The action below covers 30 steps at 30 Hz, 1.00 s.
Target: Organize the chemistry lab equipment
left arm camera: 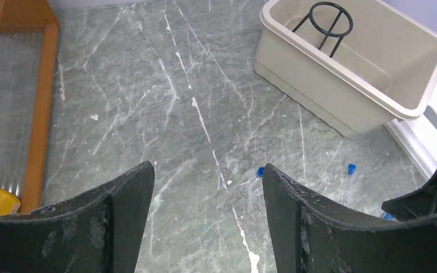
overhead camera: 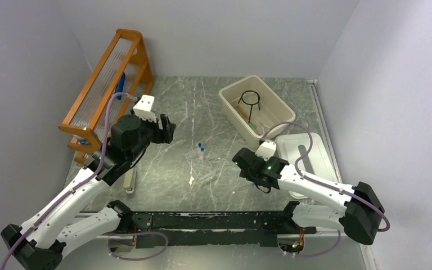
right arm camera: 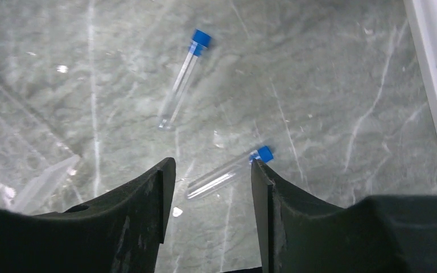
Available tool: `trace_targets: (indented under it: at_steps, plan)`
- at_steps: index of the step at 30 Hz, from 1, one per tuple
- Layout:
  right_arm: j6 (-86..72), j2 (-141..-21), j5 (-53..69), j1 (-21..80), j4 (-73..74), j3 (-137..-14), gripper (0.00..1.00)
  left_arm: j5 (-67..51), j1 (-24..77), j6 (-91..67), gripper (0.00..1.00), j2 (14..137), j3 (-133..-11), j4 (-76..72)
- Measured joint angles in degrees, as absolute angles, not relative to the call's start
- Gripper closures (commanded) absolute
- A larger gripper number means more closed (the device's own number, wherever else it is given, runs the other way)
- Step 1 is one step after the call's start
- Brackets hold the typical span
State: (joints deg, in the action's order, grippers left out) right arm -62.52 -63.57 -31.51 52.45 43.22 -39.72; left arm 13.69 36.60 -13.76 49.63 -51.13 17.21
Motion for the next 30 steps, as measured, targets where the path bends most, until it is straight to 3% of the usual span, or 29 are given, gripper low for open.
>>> trace_targets:
  at_steps: [22, 30]
  plan:
    - [-68.1, -71.3, -27.4, 50.4, 35.9, -33.1, 0.49, 10.9, 36.6, -13.9, 0.28, 51.7, -50.8, 17.1]
    - [-66.1, -71.9, -26.5, 49.2, 32.7, -32.2, 0.76, 10.3, 36.6, -13.9, 0.29, 52.3, -50.8, 17.1]
